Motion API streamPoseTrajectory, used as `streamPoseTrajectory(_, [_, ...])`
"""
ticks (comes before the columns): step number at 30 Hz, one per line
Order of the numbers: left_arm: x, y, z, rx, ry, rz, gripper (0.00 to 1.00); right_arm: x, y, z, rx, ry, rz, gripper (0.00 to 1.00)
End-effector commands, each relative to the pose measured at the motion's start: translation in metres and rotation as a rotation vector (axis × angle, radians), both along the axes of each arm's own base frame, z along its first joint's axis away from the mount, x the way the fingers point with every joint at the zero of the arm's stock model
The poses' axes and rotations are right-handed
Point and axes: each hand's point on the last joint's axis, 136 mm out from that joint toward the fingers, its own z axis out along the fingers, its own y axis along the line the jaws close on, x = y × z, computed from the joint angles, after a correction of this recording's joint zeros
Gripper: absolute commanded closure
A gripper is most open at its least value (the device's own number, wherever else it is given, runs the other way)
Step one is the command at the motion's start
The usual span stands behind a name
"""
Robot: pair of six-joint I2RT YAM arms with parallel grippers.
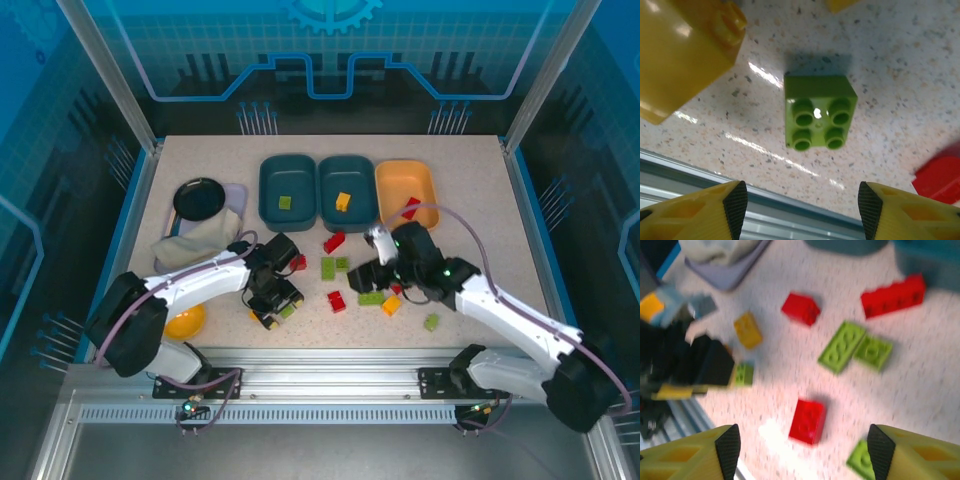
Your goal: Sort the legos into containers by color
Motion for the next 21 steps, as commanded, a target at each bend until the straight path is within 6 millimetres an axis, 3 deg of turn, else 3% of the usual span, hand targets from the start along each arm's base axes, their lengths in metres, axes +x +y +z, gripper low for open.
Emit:
streamPoseTrajectory(1, [0.011,0.003,-0.004,0.061,-0.021,0.032,0.36,-0.017,0.001,0.020,0.095,-0.062,0.032,0.27])
streamPoseTrajectory(8, [0.024,-0.006,-0.030,0.081,-0.034,-0.029,0.40,-0.040,-0.015,0.011,0.107,-0.030,0.019,0.27])
streamPoseTrajectory(15, [0.028,0.002,-0.034,0.151,-0.058,-0.083,0.65,-0.038,-0.017,0.013,0.097,-0.039,0.010,0.27])
streamPoseTrajectory(18, [0.035,0.004,-0.018,0.172,-0.104,-0.114,0.70,-0.035,-0.018,0.015,0.095,-0.043,-0.002,0.27])
streamPoseTrajectory(21, [0.053,0.000,0.018,0.178,-0.201,-0.147,0.70,-0.026,-0.019,0.029,0.109,-0.068,-0.046,0.27])
